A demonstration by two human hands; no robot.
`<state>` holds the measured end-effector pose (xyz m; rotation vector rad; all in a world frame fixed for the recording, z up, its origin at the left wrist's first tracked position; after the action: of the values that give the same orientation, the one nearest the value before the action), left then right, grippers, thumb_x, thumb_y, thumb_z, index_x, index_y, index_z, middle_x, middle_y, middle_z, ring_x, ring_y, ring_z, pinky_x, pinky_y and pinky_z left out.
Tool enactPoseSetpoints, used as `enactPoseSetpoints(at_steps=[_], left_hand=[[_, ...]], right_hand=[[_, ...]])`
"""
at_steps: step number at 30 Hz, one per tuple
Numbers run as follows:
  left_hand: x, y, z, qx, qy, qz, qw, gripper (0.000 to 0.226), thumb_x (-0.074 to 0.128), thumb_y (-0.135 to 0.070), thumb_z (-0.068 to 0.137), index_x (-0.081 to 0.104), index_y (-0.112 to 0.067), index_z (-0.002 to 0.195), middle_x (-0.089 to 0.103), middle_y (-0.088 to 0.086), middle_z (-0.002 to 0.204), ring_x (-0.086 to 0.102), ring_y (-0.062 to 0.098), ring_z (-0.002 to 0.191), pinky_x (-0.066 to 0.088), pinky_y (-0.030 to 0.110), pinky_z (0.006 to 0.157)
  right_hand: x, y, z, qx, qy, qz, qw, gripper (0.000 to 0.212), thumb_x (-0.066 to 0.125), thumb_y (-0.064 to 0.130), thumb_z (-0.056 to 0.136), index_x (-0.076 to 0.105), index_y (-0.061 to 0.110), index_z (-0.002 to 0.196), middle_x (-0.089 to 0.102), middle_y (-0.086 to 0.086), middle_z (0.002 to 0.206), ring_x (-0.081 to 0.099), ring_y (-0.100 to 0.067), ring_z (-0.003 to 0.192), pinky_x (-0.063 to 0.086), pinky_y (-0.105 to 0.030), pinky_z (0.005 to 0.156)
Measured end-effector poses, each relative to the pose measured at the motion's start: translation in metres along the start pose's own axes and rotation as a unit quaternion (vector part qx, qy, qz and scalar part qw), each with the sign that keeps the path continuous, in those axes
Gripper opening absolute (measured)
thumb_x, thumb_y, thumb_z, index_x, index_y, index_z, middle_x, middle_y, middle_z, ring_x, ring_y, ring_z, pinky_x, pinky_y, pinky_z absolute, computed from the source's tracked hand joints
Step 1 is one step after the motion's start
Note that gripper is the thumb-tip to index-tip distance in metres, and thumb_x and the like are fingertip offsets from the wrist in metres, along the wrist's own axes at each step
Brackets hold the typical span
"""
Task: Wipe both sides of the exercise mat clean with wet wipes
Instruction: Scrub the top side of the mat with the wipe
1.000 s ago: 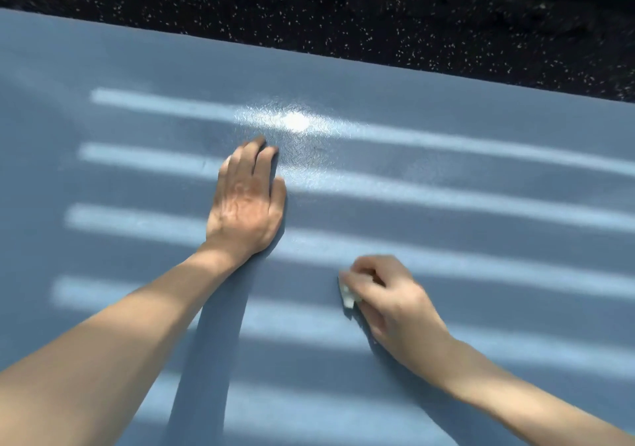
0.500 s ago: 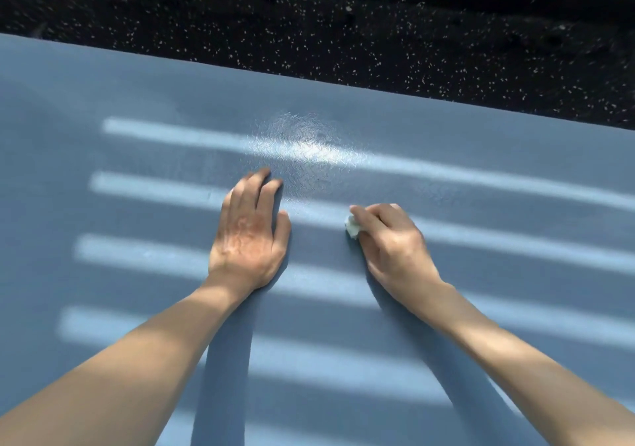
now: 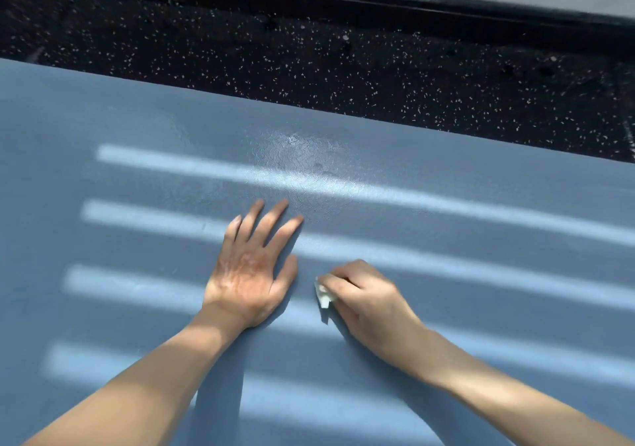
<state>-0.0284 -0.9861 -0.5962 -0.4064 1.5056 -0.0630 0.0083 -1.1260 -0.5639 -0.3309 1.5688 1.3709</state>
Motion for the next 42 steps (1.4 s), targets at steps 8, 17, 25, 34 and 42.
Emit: enactPoseSetpoints(at_steps=[8,17,25,34,42], left_hand=[[0.0,0.001,0.0,-0.009,0.008,-0.004,1.0,0.054,0.039,-0.037,0.09,0.043,-0.028,0.143,0.037,0.0,0.155,0.03,0.031,0.144,0.01,0.039,0.117],[0.001,0.002,0.0,-0.008,0.014,-0.014,1.0,0.054,0.04,-0.038,0.09,0.044,-0.029,0.143,0.038,0.0,0.155,0.03,0.031,0.143,0.013,0.04,0.117],[0.001,0.004,0.001,-0.006,0.011,-0.021,1.0,0.053,0.039,-0.04,0.091,0.042,-0.031,0.143,0.038,-0.002,0.155,0.03,0.03,0.142,0.016,0.043,0.116],[0.001,0.004,0.003,-0.005,0.009,-0.021,1.0,0.053,0.04,-0.041,0.09,0.044,-0.031,0.142,0.039,-0.002,0.154,0.03,0.03,0.142,0.016,0.042,0.115],[0.002,0.005,0.002,-0.005,0.005,-0.027,1.0,0.053,0.041,-0.041,0.089,0.043,-0.032,0.142,0.039,-0.003,0.154,0.03,0.03,0.142,0.017,0.042,0.115]], right_hand=[[-0.015,-0.034,0.026,0.063,-0.042,-0.006,0.997,0.015,0.052,0.005,0.082,0.066,0.011,0.087,0.061,-0.004,0.086,0.056,-0.024,0.081,0.047,-0.03,0.071],[-0.029,-0.053,0.06,0.058,-0.075,-0.016,0.995,0.015,0.051,0.007,0.078,0.066,0.006,0.078,0.061,-0.01,0.081,0.058,-0.03,0.079,0.045,-0.033,0.071],[-0.053,-0.099,0.114,0.123,-0.088,-0.027,0.988,0.022,0.049,0.009,0.082,0.064,0.012,0.067,0.058,0.001,0.08,0.056,-0.023,0.079,0.035,-0.022,0.064],[-0.074,-0.124,0.147,0.128,-0.146,-0.015,0.981,0.021,0.05,-0.003,0.08,0.065,0.008,0.069,0.06,-0.009,0.082,0.058,-0.023,0.077,0.048,-0.034,0.071],[-0.091,-0.149,0.16,0.173,-0.14,-0.076,0.972,0.025,0.049,0.0,0.084,0.059,0.015,0.068,0.059,-0.006,0.085,0.056,-0.024,0.084,0.032,-0.016,0.064]])
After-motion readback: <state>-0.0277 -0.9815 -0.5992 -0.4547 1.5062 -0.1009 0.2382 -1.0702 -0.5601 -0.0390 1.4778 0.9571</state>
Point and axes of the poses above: each hand's wrist, its own z-axis towards the middle knuckle, its own x-axis out of the palm, y = z × x, the point moved 8 cm from there along z, towards the middle knuckle
